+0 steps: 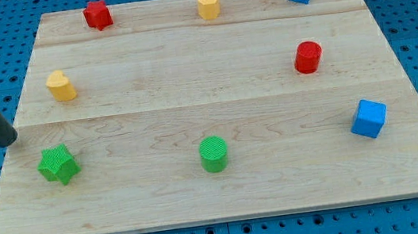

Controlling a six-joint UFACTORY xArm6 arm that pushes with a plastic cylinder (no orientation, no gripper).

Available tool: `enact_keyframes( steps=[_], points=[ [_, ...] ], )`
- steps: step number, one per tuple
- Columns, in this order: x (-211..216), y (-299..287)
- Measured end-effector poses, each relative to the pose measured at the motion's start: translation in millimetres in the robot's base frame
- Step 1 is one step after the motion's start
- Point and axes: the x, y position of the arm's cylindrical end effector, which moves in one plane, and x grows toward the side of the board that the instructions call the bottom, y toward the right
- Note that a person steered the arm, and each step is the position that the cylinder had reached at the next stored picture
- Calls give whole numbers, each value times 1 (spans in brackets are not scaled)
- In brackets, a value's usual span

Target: Slightly move the blue cube towards downwards direction

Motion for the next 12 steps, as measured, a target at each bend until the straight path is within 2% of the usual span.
enact_keyframes(
  steps=[2, 5, 6, 7, 8, 9, 10, 12],
  points=[
    [3, 140],
    [29, 285],
    [51, 322],
    [64, 332],
    [21, 399],
    [4, 477],
    [8, 513],
    [34, 514]
  ],
)
